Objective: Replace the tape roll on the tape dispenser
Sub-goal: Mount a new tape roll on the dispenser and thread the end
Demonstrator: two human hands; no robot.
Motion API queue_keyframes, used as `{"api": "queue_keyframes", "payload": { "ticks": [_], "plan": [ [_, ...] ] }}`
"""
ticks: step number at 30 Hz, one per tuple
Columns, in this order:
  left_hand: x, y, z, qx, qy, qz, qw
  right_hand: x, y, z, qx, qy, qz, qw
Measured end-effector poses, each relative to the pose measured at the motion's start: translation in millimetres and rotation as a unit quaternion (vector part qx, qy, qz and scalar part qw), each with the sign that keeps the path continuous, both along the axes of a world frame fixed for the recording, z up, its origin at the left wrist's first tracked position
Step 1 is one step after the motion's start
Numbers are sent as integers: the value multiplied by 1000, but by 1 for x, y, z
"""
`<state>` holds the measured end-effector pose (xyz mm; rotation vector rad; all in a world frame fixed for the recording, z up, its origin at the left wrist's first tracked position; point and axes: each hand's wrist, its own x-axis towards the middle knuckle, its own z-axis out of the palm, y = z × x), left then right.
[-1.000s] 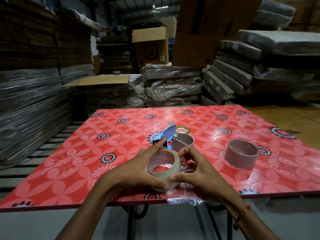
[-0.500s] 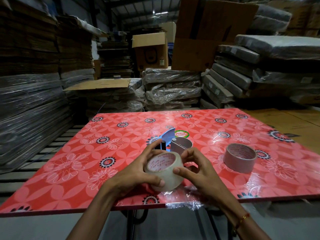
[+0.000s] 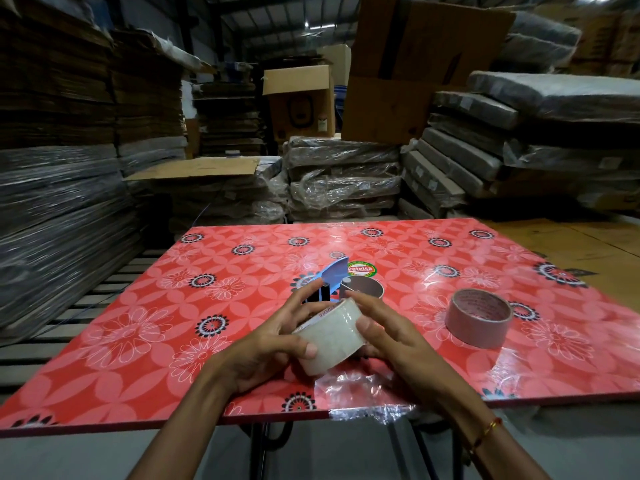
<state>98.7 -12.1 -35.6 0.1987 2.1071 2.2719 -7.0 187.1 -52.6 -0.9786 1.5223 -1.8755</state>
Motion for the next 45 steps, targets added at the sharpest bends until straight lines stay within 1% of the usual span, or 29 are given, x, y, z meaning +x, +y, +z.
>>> {"api": "queue_keyframes", "payload": {
  "ticks": [2, 4, 6, 8, 10, 12, 13, 15, 17, 19, 21, 22, 24, 26, 29, 31, 33, 40, 43, 45],
  "plan": [
    [-2, 0, 0, 2, -2, -4, 1000, -2, 2, 0, 3, 1, 9, 1000],
    [-4, 1, -3, 5, 1, 16, 1000, -3, 3, -1, -1, 25, -20, 999],
    [-5, 3, -7, 10, 14, 70, 997, -2, 3, 0, 3, 62, -72, 995],
    [-6, 6, -11, 8, 34, 138, 990, 0, 3, -1, 4, 72, -106, 992],
    [-5, 12, -15, 10, 55, 204, 977, 0, 3, -2, 9, 86, -121, 989],
    [-6, 17, -17, -4, 78, 274, 959, -1, 4, -5, 26, 121, -121, 985],
    [-7, 18, -20, -33, 89, 311, 946, -1, 3, -6, 31, 145, -115, 982],
    [-7, 17, -23, -142, 118, 372, 910, -1, 1, -8, 40, 191, -104, 975],
    [-7, 17, -26, -249, 140, 399, 871, -2, -1, -9, 64, 245, -101, 962],
    [-5, 17, -27, -314, 155, 416, 839, -2, -3, -9, 73, 321, -112, 938],
    [1, 20, -26, -350, 174, 428, 815, -2, -5, -10, 66, 355, -115, 925],
    [4, 21, -26, -351, 178, 427, 814, -1, -5, -10, 65, 349, -111, 928],
    [11, 24, -24, -343, 166, 401, 833, 0, -7, -12, 69, 344, -101, 931],
    [15, 29, -25, -368, 141, 353, 849, -1, -7, -15, 82, 374, -110, 917],
    [15, 36, -27, -439, 131, 308, 834, -1, -7, -15, 84, 383, -111, 913],
    [15, 36, -27, -454, 126, 306, 828, -1, -7, -15, 79, 383, -113, 913],
    [16, 34, -26, -446, 130, 308, 830, -2, -7, -16, 73, 377, -109, 917],
    [14, 26, -26, -378, 174, 344, 842, -7, -6, -18, 58, 339, -94, 934],
    [17, 27, -26, -372, 173, 330, 850, -8, -7, -20, 58, 334, -95, 936],
    [18, 29, -28, -388, 174, 312, 850, -9, -7, -21, 58, 340, -94, 934]
  ]
}}
